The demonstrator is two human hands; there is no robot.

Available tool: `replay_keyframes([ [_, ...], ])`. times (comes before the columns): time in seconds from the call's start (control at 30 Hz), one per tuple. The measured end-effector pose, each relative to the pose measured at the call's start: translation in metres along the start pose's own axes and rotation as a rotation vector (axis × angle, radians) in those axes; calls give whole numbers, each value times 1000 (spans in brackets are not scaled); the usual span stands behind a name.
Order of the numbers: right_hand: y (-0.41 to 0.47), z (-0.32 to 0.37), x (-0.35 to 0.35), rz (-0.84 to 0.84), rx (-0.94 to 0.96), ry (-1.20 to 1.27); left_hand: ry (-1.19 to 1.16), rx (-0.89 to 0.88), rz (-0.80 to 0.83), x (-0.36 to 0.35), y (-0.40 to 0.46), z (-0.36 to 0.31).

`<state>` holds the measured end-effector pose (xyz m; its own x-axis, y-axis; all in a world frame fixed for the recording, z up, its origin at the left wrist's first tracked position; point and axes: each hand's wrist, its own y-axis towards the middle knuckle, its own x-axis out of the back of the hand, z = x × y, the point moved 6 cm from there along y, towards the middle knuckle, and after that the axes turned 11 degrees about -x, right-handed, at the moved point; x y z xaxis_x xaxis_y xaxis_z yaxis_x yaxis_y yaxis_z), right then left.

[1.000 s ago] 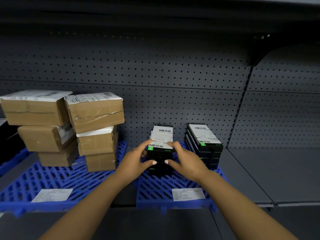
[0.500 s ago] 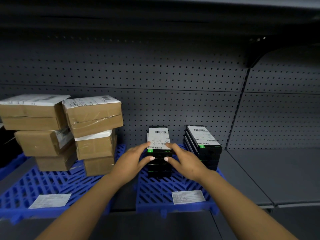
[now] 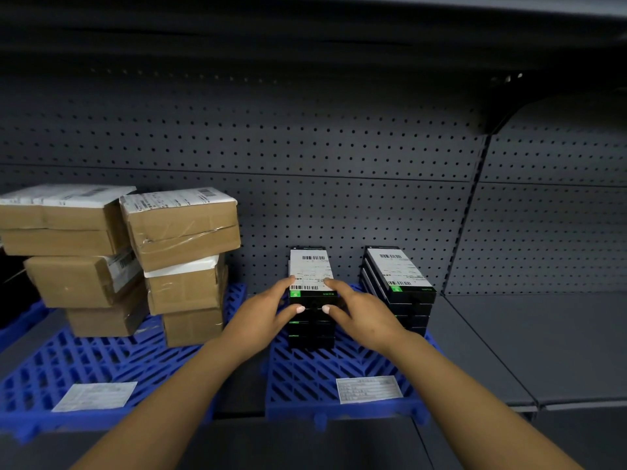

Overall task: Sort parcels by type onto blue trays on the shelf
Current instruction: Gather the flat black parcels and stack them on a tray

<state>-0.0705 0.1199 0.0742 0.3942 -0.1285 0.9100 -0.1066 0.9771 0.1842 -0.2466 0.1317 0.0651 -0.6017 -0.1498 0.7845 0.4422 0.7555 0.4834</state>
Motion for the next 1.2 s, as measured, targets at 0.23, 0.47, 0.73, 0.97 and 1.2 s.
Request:
replay_keyframes([
  [0.23, 3, 0, -1, 7, -13, -34, 9, -24, 19, -4, 3, 4],
  [0.47, -1, -1, -6, 19, 4, -127, -5, -66, 133, -12, -2, 12],
  [0.73, 0, -4, -12, 52, -26, -187, 121, -68, 126, -15, -5, 15],
  [0.97, 6, -5, -11, -2, -3, -332, 214, -89, 88, -13, -1, 15],
  [1.2, 11, -9, -12, -95, 12, -356, 247, -74, 65, -13, -1, 16],
])
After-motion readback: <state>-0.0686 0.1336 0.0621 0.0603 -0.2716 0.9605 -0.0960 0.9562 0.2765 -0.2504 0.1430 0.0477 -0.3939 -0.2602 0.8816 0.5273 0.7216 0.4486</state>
